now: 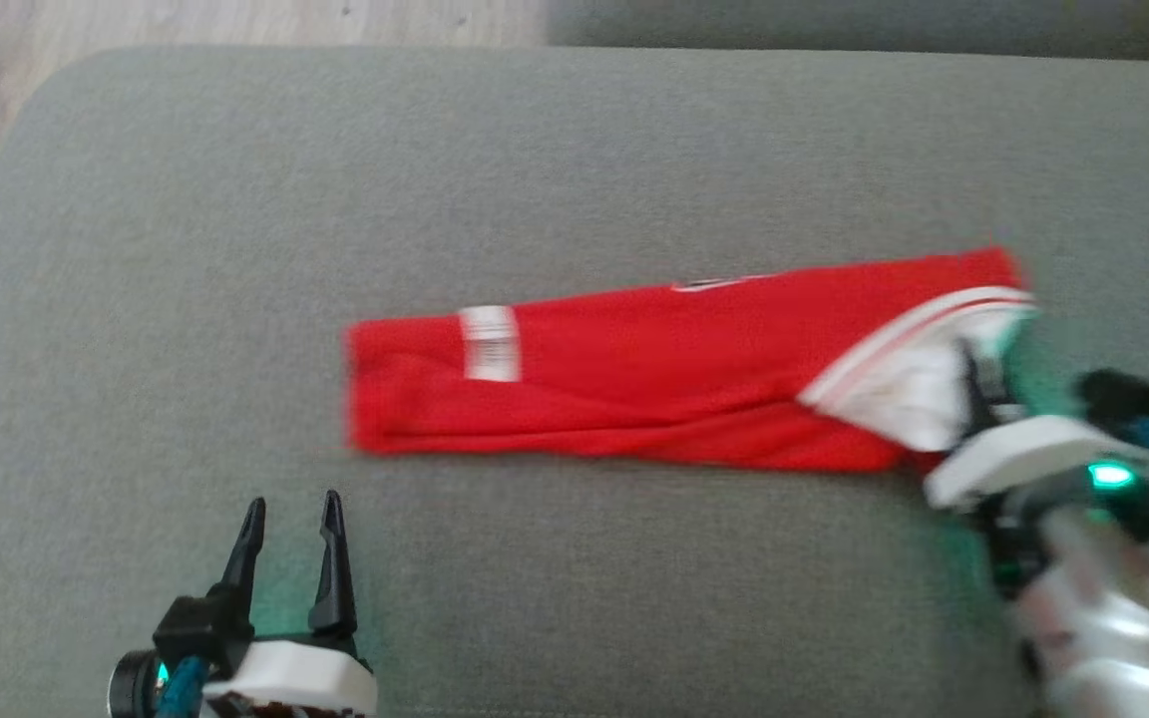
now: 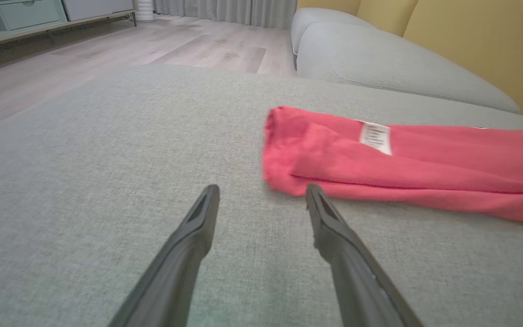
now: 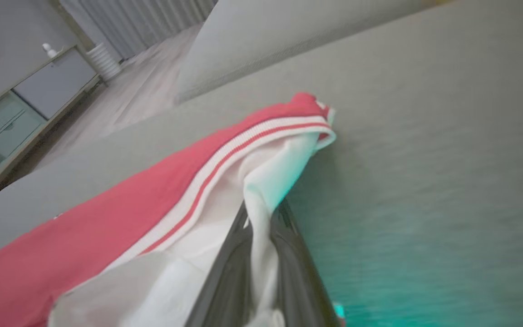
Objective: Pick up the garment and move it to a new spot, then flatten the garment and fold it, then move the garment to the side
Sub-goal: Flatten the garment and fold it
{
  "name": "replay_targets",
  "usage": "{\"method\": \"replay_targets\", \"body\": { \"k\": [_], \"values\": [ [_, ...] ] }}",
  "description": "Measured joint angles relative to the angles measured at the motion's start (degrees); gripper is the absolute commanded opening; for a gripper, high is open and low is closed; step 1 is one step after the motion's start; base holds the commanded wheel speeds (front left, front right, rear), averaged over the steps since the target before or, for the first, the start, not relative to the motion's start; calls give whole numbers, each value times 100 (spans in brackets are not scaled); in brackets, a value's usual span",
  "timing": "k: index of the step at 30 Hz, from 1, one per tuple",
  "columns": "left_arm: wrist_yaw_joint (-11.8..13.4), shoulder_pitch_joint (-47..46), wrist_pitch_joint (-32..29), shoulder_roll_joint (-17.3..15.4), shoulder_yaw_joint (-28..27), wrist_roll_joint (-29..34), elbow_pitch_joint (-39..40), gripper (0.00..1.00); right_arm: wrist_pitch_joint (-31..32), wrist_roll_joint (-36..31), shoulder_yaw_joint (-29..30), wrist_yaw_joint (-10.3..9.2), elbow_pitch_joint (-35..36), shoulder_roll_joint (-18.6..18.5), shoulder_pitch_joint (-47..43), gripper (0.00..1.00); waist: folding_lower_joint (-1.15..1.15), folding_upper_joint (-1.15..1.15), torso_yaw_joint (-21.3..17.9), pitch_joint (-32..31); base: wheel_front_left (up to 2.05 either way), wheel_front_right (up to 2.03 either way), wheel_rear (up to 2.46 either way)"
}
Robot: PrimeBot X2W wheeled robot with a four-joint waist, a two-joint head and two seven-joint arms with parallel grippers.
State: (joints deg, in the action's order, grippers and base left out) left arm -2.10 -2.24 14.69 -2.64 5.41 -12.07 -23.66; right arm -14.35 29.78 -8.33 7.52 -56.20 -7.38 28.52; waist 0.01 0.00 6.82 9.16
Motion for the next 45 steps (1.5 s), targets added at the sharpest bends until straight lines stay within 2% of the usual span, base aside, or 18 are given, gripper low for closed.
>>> {"method": "replay_targets", "body": {
  "k": [3, 7, 8, 10, 12, 15, 21, 27, 28, 29, 32, 34, 39, 45],
  "values": [
    [0, 5, 0, 0, 26, -5, -1, 100, 0, -286, 427, 0, 367, -380, -198, 0, 0, 0, -129, -87, 0, 0, 0],
    [-9, 17, 0, 0, 123, -8, 8, 100, 0, -514, 457, 0, 1066, -320, -346, 0, -1, 0, -235, -193, 0, 0, 0],
    [-9, 20, 0, 0, 198, -16, 1, 100, -1, -516, 242, 0, 1478, -168, -341, 0, -1, 0, -231, -238, 0, 0, 0],
    [-10, 20, 0, 1, 257, -65, -8, 100, -1, -508, -73, 0, 1797, -19, -341, 0, -1, 0, -169, -268, 0, 0, 0],
    [-11, 20, 0, 0, 285, -65, -11, 100, -1, -480, -292, 0, 1911, 24, -341, 0, -1, 0, -122, -279, 0, 0, 0],
    [-23, 20, 0, -2, 390, -57, -24, 100, -1, -238, -983, 0, 2085, 175, -344, 0, -1, 0, 71, -310, 0, 0, 0],
    [-42, 30, 0, -4, 486, 10, -22, 100, 4, 301, -2157, 0, 2023, 324, -344, 0, -1, 0, 616, -351, 0, 0, 0],
    [-51, 31, 0, -5, 617, 45, -19, 100, 4, 644, -2580, 0, 1513, 326, -211, 0, -1, 0, 1199, -340, 0, 0, 0],
    [-51, 30, 0, -4, 624, 46, -18, 100, 3, 767, -2631, 0, 1457, 327, -158, 31, -1, 0, 1283, -338, 0, 0, 0],
    [-48, 30, 0, -5, 632, 45, -19, 100, 3, 882, -2704, 0, 1429, 327, -98, 100, -1, 0, 1361, -338, 0, 0, 0],
    [-42, 34, 0, -5, 606, 45, -19, 100, 2, 1025, -2754, 0, 1467, 335, 66, 100, -1, 0, 1489, -350, 0, 0, 0],
    [-35, 53, 0, -7, 558, 45, -18, 100, 0, 960, -2576, 0, 1502, 377, 143, 100, -1, 0, 1444, -363, 0, 0, 0],
    [-19, 55, 0, -3, 401, 97, 33, 100, -1, 233, -1584, 0, 1552, 379, -17, 100, -1, 0, 1111, -433, 0, 0, 0],
    [-24, 46, 0, -7, 260, 207, 71, 100, -1, -859, -259, 0, 1714, 380, -761, 100, -1, 0, 546, -526, 0, 0, 0]
  ]
}}
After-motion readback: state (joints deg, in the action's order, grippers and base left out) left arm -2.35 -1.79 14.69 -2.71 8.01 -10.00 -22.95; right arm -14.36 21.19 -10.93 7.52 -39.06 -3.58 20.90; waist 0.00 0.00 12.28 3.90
